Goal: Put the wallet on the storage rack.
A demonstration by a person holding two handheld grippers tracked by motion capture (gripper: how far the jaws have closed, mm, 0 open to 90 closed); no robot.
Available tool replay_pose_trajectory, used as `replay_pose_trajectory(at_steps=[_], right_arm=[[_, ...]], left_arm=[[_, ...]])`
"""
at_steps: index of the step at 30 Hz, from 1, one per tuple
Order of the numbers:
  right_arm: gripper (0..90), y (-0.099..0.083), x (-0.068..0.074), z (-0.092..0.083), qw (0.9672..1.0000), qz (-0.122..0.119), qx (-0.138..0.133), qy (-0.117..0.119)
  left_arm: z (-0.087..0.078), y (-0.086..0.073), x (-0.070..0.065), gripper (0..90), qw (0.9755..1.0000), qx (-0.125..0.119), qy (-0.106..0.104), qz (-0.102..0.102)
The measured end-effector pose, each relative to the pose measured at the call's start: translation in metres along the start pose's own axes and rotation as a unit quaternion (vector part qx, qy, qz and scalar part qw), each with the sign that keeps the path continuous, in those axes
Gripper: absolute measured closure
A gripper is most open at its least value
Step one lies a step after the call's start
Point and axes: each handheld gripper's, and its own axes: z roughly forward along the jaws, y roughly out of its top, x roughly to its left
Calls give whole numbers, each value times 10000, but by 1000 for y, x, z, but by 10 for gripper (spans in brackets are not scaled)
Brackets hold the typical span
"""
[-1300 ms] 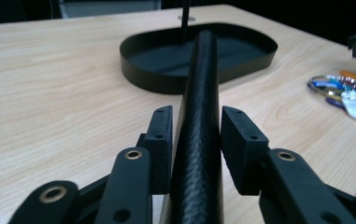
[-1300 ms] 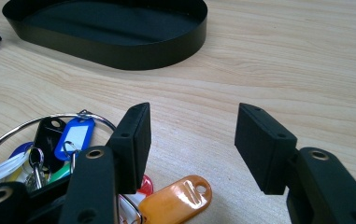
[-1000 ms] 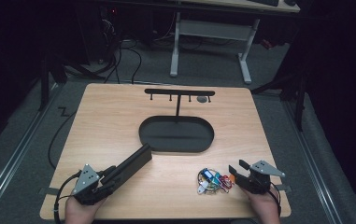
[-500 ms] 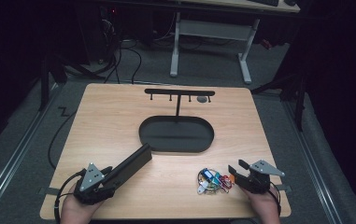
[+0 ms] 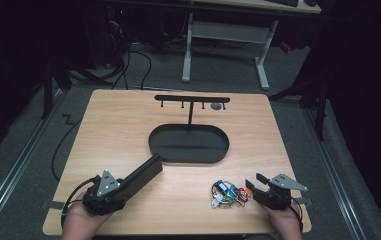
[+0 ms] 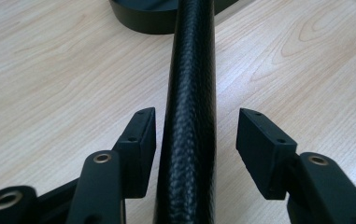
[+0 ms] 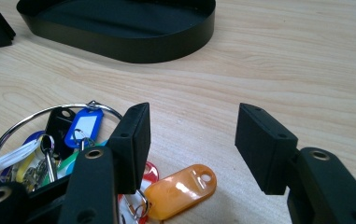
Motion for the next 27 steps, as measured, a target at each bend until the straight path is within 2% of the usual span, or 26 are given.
replay_pose_trajectory(at_steps=[4, 7, 14, 18, 24, 27], right_arm=[[461, -2, -1, -1, 10000, 63, 39, 27], [461, -3, -1, -1, 10000, 44, 42, 24], [462, -5, -1, -3, 10000, 9, 76, 27], [461, -5, 0, -5, 10000, -18, 71, 45], [462, -6, 5, -5, 9999, -82, 104, 83], [462, -7, 5, -3, 9998, -57, 148, 82]], left_arm=[[-3, 9, 4, 494, 9998, 140, -72, 110], [-4, 14, 5, 507, 9993, 298, -49, 238], [-6, 20, 10, 506, 9984, 520, -177, 92], [-4, 21, 11, 514, 9974, 699, -151, 123], [-4, 18, 11, 607, 9967, 788, -208, 4], [-5, 19, 11, 661, 9965, 795, -241, 76]])
